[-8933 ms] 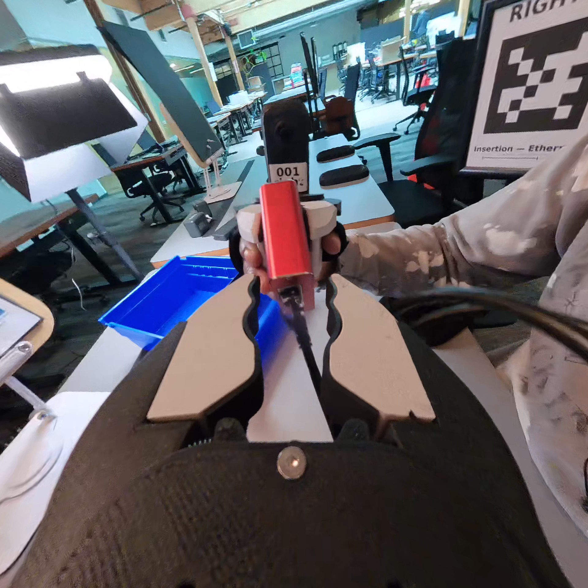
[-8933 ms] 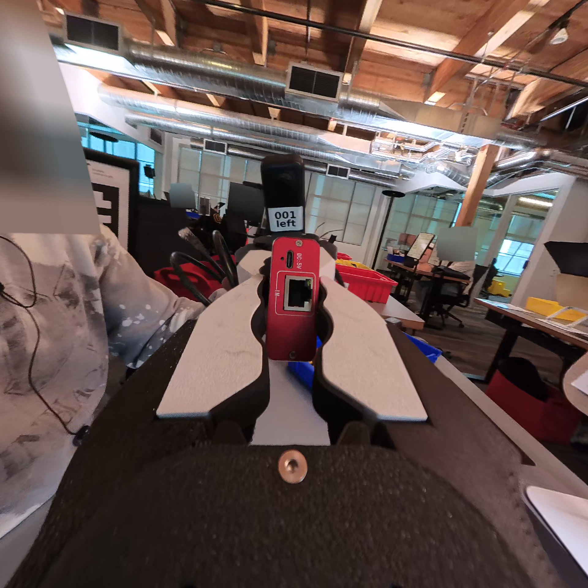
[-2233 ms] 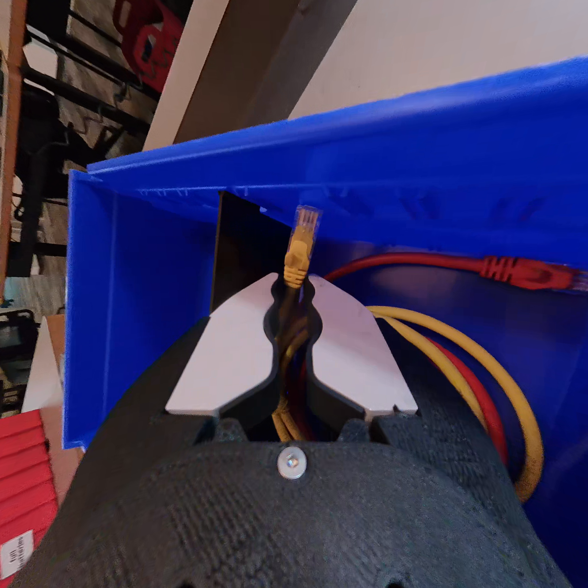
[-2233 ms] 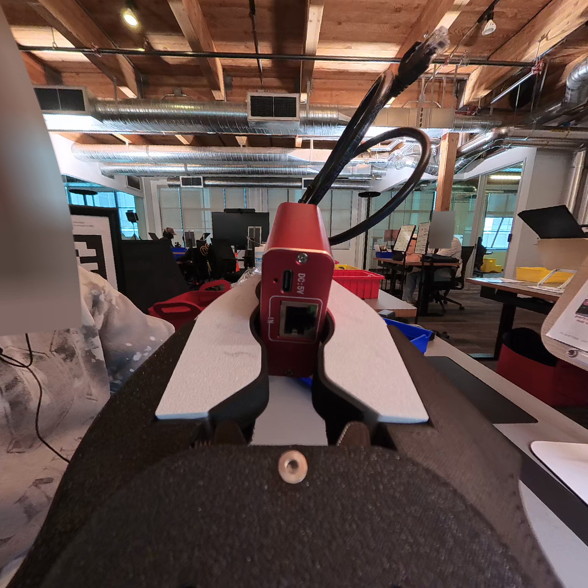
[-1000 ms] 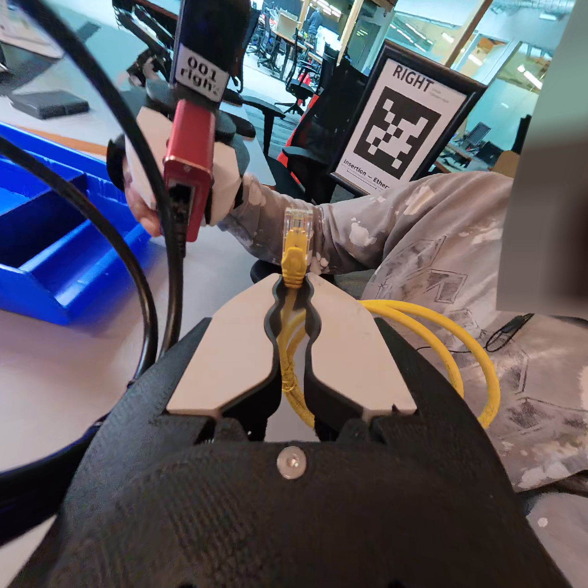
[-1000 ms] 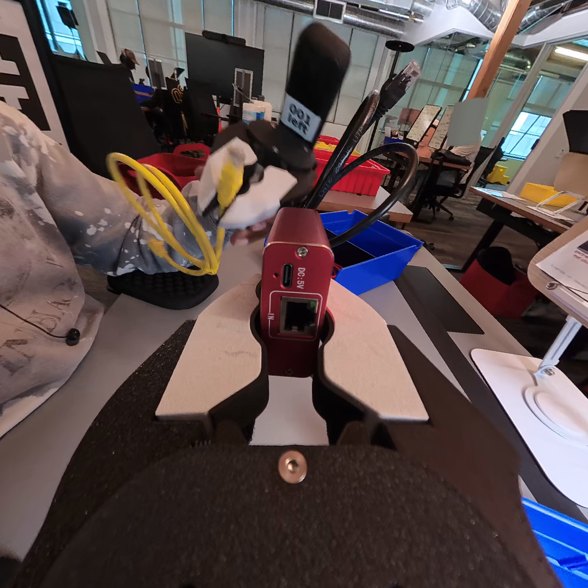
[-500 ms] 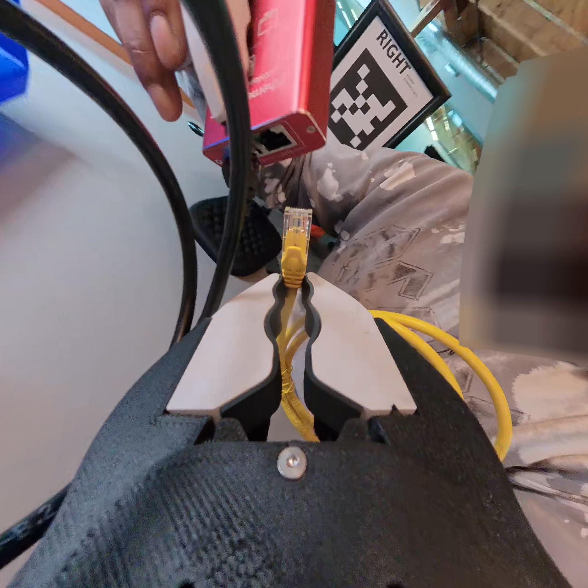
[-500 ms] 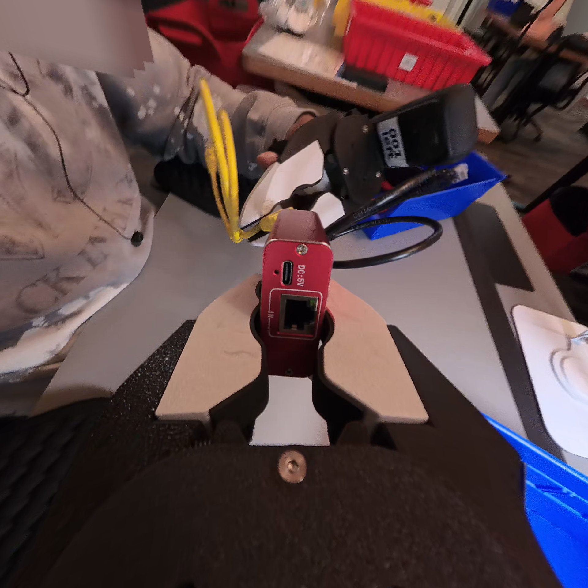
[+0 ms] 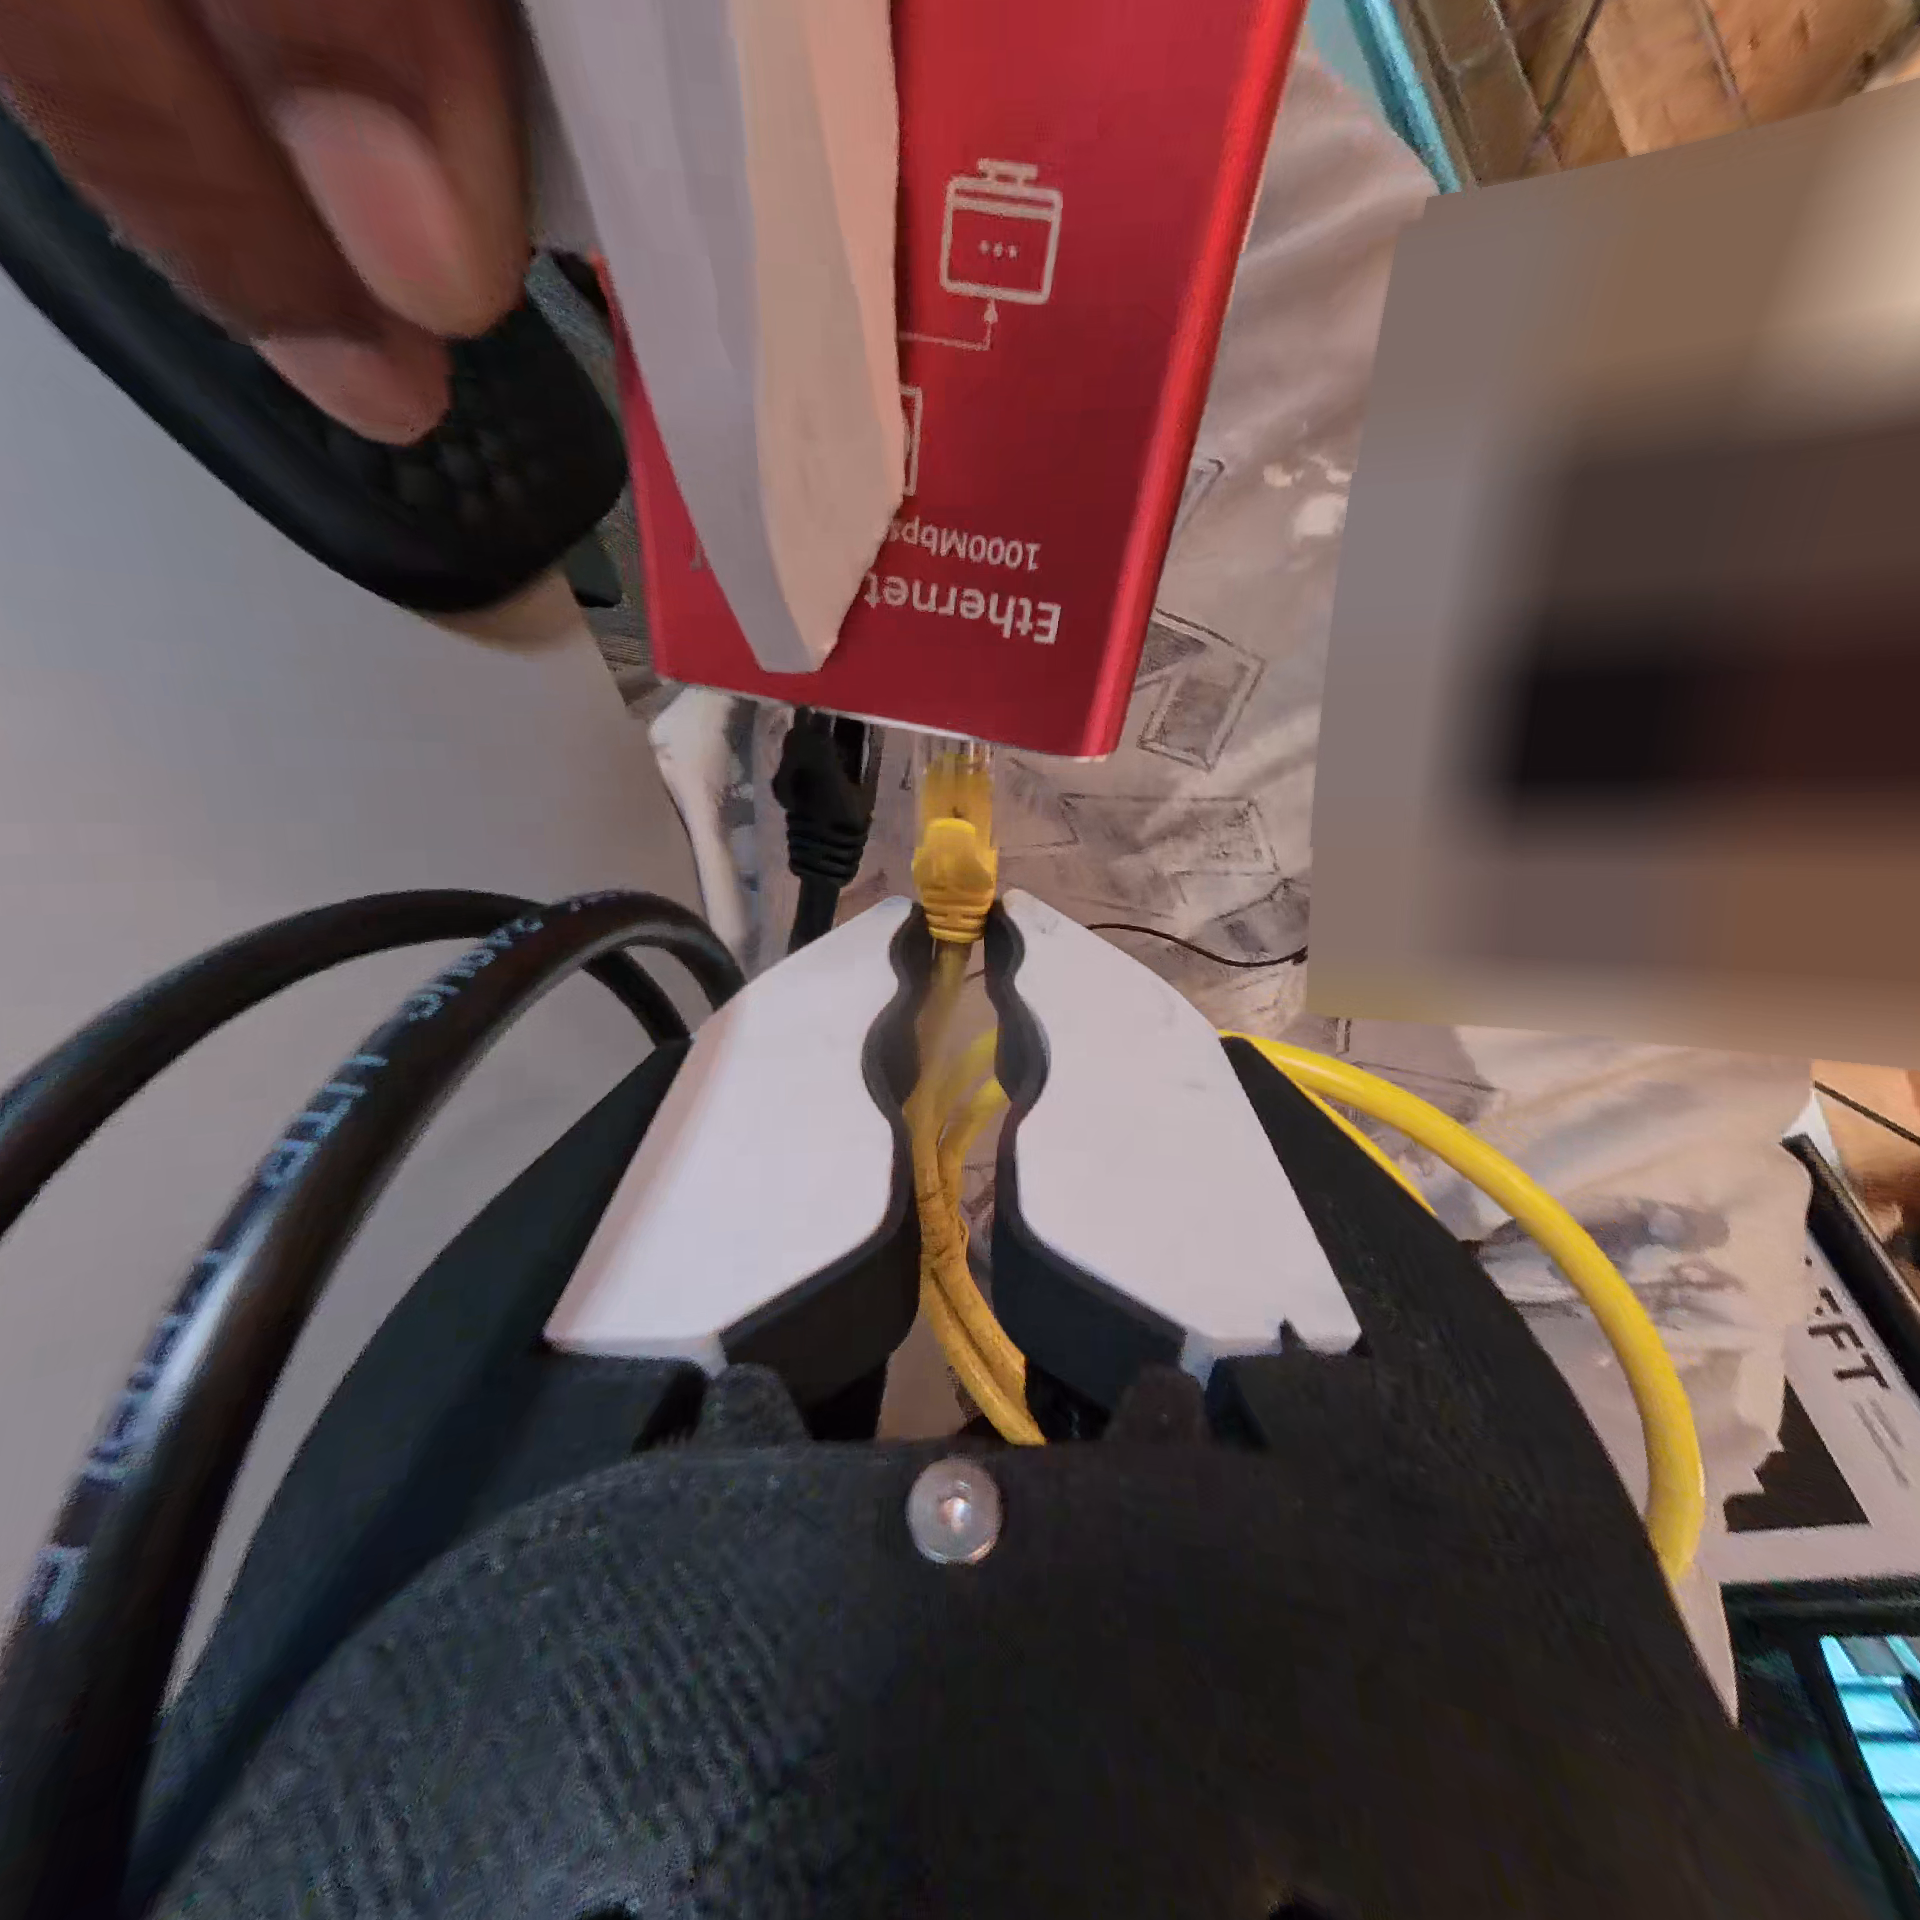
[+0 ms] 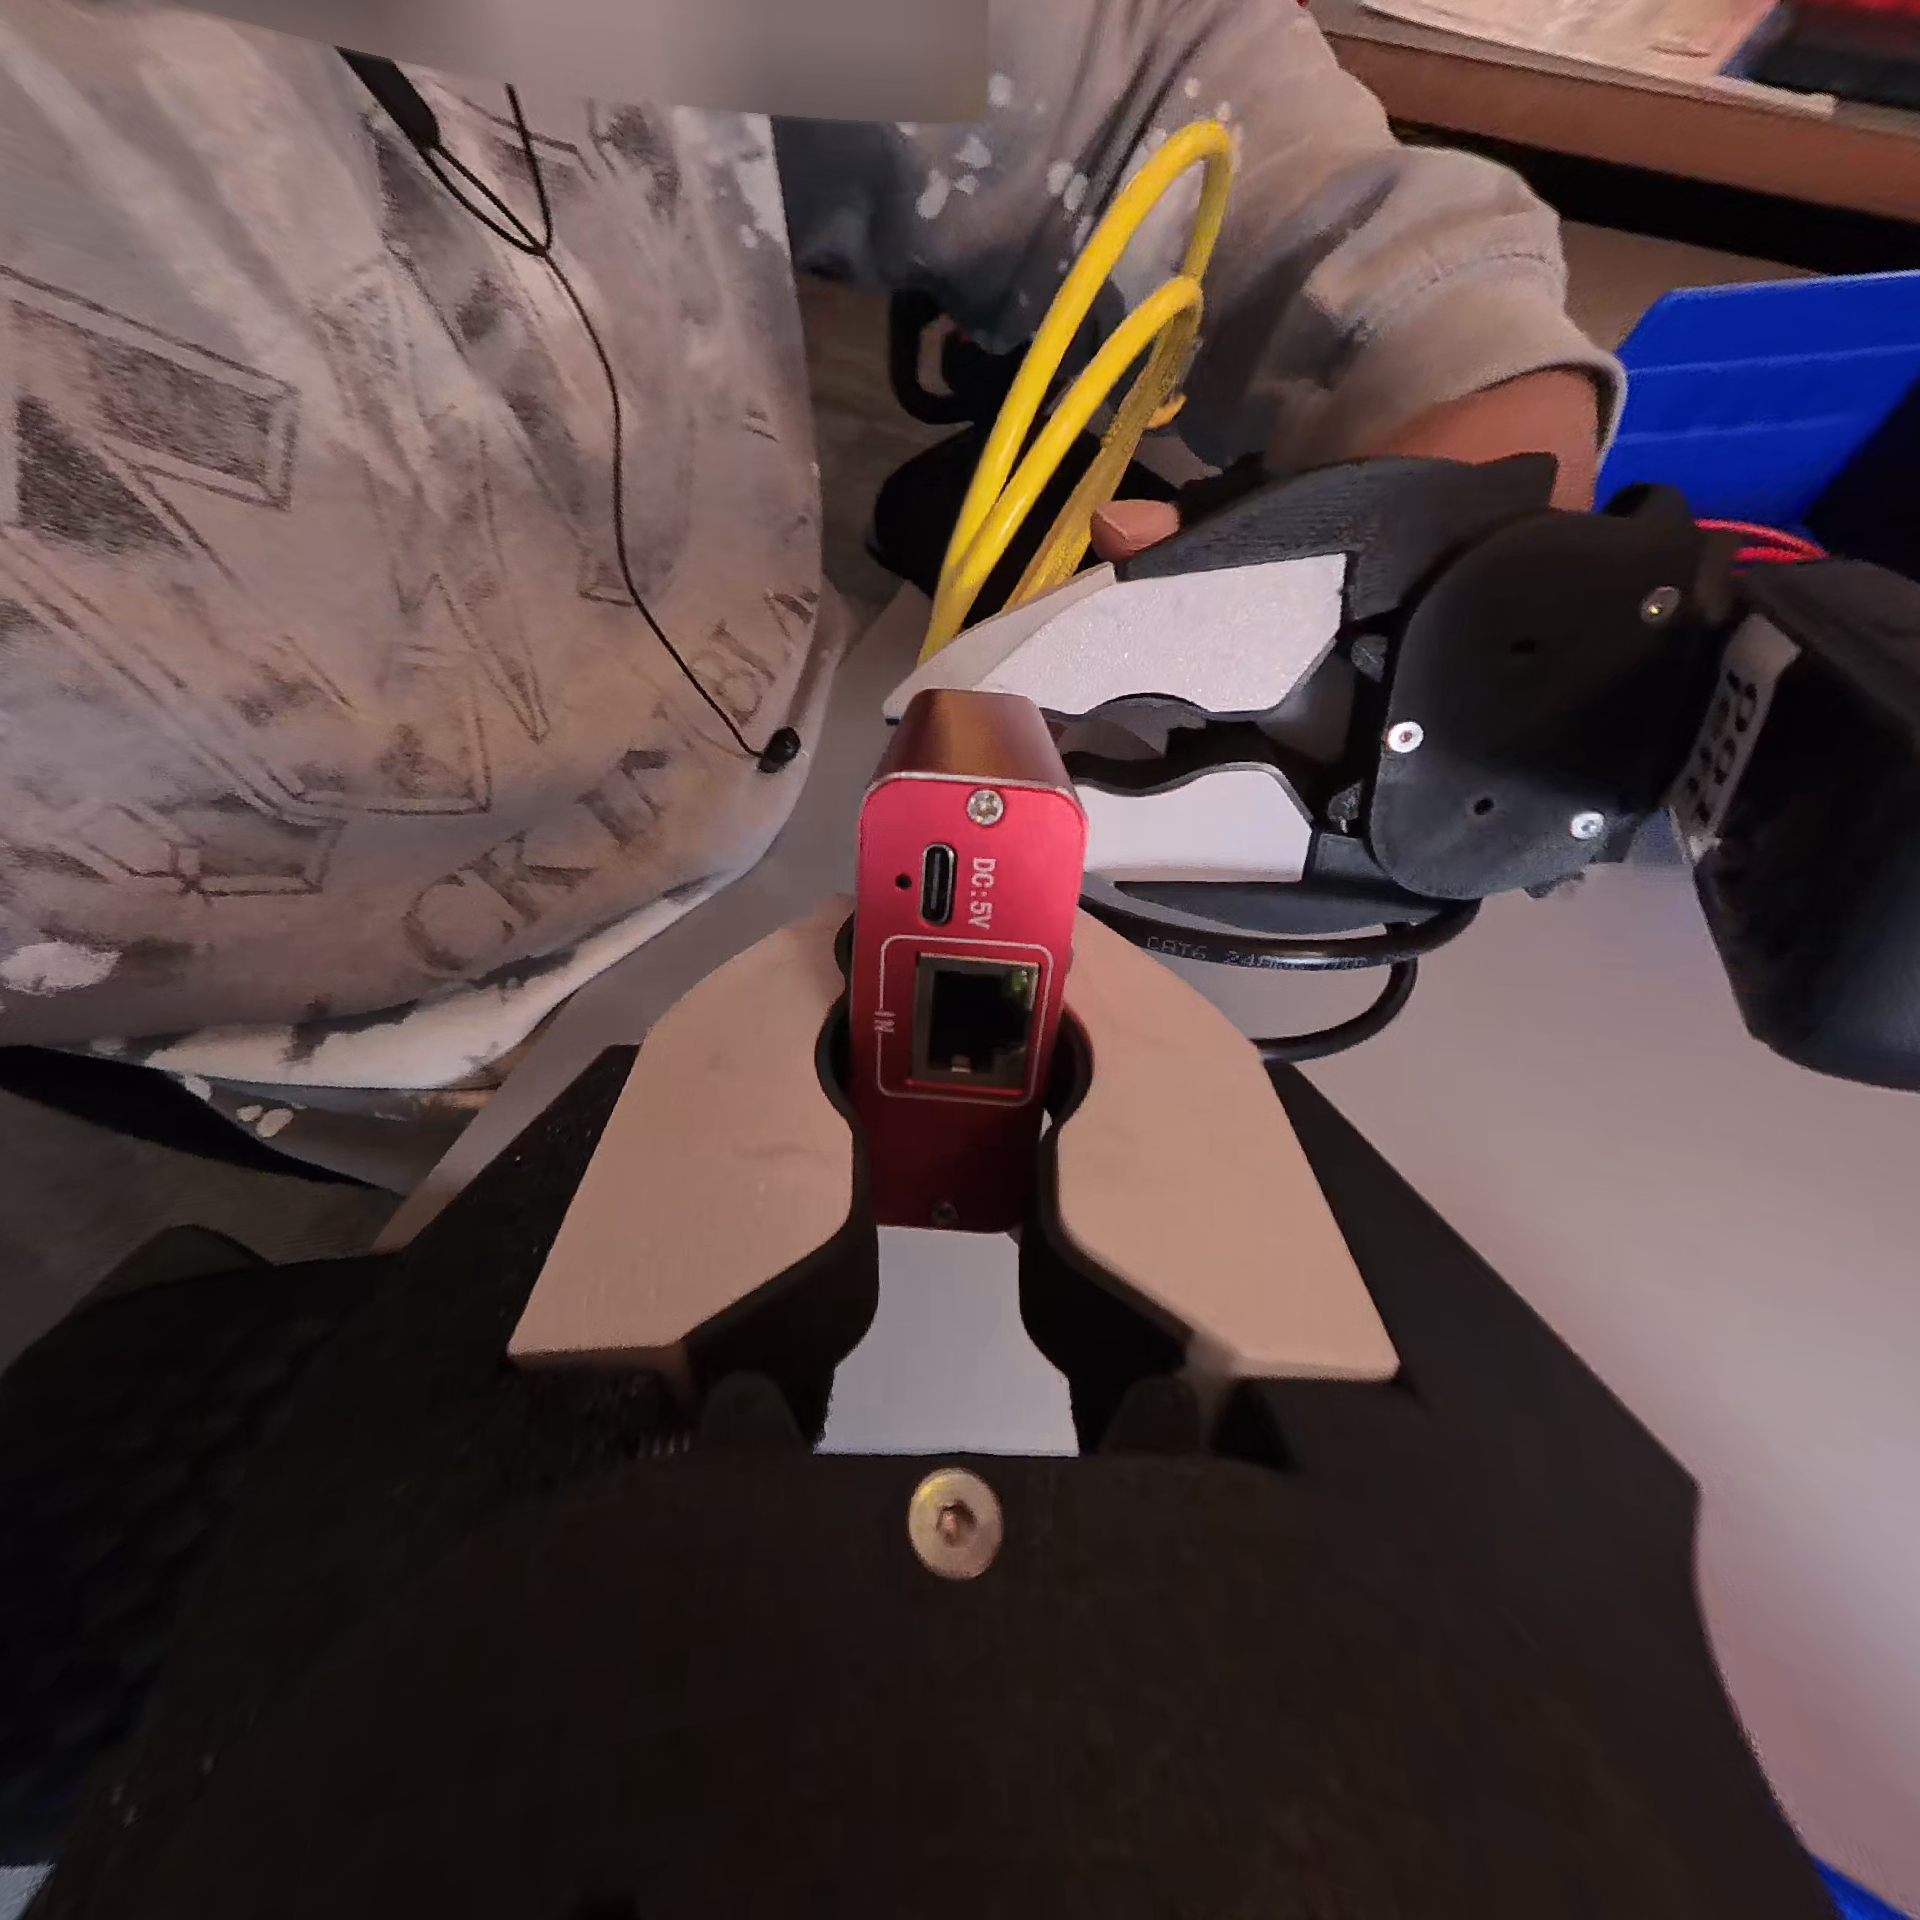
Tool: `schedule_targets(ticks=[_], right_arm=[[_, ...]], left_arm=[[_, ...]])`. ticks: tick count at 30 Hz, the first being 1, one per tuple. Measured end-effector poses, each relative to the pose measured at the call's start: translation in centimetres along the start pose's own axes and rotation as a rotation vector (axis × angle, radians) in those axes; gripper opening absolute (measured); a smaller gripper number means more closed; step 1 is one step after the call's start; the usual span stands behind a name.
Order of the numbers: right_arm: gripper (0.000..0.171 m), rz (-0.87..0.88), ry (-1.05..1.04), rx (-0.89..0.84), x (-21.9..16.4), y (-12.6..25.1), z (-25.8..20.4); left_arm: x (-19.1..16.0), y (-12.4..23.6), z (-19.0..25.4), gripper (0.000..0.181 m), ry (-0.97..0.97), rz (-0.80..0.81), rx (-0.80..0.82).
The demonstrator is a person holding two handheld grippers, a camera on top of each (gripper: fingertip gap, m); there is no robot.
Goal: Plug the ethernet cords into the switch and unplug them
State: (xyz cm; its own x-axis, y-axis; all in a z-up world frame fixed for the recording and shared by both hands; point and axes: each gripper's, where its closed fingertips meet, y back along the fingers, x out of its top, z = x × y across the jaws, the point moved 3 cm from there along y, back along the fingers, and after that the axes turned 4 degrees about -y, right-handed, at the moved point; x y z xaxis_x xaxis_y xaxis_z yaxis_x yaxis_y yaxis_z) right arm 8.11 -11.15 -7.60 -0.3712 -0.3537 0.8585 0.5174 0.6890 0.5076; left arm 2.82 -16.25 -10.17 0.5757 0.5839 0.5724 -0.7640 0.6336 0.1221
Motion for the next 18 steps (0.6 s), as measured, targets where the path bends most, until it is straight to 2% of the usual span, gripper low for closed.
schedule_targets(ticks=[9,13,18], right_arm=[[0.028,-0.031,0.007,0.107,0.1,-0.8,-0.6],[0.028,-0.028,0.002,0.094,0.0,-0.7,-0.5],[0.028,-0.117,-0.005,0.128,-0.8,-1.3,-0.9]], left_arm=[[-0.3,-0.8,0.2,0.009,-0.052,-0.063,-0.039],[-0.1,-0.7,-0.1,0.009,-0.090,-0.038,-0.001],[-0.4,-1.7,-0.9,0.009,-0.103,-0.068,0.069]])
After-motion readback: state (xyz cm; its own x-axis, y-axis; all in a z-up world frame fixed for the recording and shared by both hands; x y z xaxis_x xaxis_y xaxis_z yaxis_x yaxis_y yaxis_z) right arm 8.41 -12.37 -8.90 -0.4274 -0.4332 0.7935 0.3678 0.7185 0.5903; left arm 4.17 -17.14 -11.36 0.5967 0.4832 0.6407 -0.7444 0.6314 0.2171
